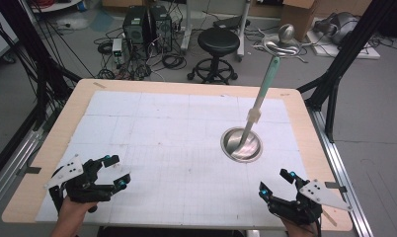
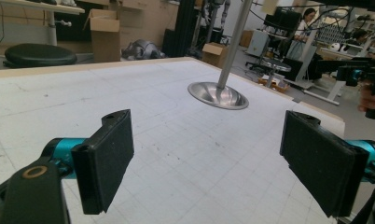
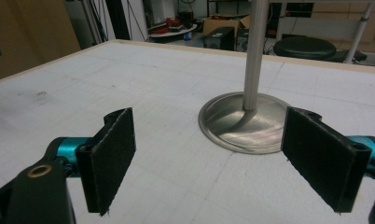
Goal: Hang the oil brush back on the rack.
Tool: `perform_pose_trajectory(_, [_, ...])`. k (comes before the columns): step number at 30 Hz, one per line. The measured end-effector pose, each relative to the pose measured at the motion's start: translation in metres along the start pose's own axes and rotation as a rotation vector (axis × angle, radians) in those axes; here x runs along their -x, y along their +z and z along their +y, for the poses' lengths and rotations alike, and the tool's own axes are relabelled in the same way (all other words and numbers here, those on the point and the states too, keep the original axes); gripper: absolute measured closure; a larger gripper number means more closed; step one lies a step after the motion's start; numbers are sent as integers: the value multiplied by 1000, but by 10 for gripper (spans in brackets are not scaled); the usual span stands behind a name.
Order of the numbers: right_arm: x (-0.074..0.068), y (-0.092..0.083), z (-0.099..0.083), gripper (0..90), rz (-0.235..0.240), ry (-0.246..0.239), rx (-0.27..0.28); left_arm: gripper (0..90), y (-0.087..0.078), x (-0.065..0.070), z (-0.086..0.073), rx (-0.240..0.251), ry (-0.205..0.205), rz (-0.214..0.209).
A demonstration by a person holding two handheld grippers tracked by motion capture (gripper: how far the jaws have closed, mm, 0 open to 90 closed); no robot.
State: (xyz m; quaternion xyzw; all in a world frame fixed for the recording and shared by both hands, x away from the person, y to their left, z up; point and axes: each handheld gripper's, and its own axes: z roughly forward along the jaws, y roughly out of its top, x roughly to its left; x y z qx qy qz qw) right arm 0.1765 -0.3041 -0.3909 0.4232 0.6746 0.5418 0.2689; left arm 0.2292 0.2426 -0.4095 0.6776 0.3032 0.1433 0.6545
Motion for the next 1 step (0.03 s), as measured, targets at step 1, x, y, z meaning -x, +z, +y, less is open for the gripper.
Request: perform_pose_trajectory(1, [1,0,0,167,-3,2,-4,179,0,0,0,0,-3,1])
